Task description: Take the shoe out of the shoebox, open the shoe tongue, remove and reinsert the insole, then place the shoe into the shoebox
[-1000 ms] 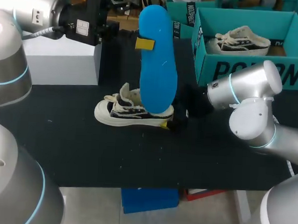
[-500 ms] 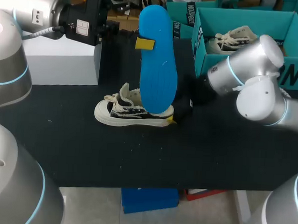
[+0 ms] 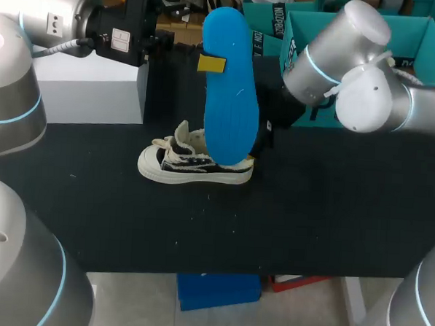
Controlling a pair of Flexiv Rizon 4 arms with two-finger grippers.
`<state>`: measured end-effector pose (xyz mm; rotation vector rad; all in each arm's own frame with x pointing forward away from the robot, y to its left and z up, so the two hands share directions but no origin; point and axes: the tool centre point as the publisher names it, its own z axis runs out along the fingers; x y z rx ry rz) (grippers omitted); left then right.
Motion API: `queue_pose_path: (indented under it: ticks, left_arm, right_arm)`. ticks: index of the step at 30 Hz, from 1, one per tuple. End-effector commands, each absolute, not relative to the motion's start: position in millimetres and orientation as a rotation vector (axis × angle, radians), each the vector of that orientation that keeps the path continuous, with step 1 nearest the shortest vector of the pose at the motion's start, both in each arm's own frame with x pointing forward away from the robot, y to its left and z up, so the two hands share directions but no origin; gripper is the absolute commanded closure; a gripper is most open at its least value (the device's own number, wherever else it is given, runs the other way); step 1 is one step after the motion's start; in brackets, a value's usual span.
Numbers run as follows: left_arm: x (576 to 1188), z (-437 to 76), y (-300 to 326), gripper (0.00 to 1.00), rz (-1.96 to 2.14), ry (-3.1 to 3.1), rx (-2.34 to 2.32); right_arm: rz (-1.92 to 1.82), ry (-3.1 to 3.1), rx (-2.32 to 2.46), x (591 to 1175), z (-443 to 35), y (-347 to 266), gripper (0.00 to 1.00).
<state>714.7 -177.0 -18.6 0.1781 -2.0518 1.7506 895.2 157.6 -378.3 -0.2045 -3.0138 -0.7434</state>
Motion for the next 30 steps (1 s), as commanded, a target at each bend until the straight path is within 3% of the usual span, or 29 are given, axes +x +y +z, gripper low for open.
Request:
queue_pose_path:
  ticks: [1,14,30]
  left_arm:
    - [713.5,-19.8,-177.9,1.00,1.755,-2.053,0.181]
    - [713.5,-19.8,-177.9,1.00,1.755,-2.053,0.181]
    - [713.5,-19.8,-177.9,1.00,1.755,-2.053,0.181]
  right_arm:
    - [-0.291,-3.057,-0.183,906.9,-378.4,173.4,0.00]
    - [0.110,-3.037,-0.139,914.8,-387.7,213.4,0.00]
    - [0.147,-3.037,-0.084,916.3,-402.2,238.7,0.00]
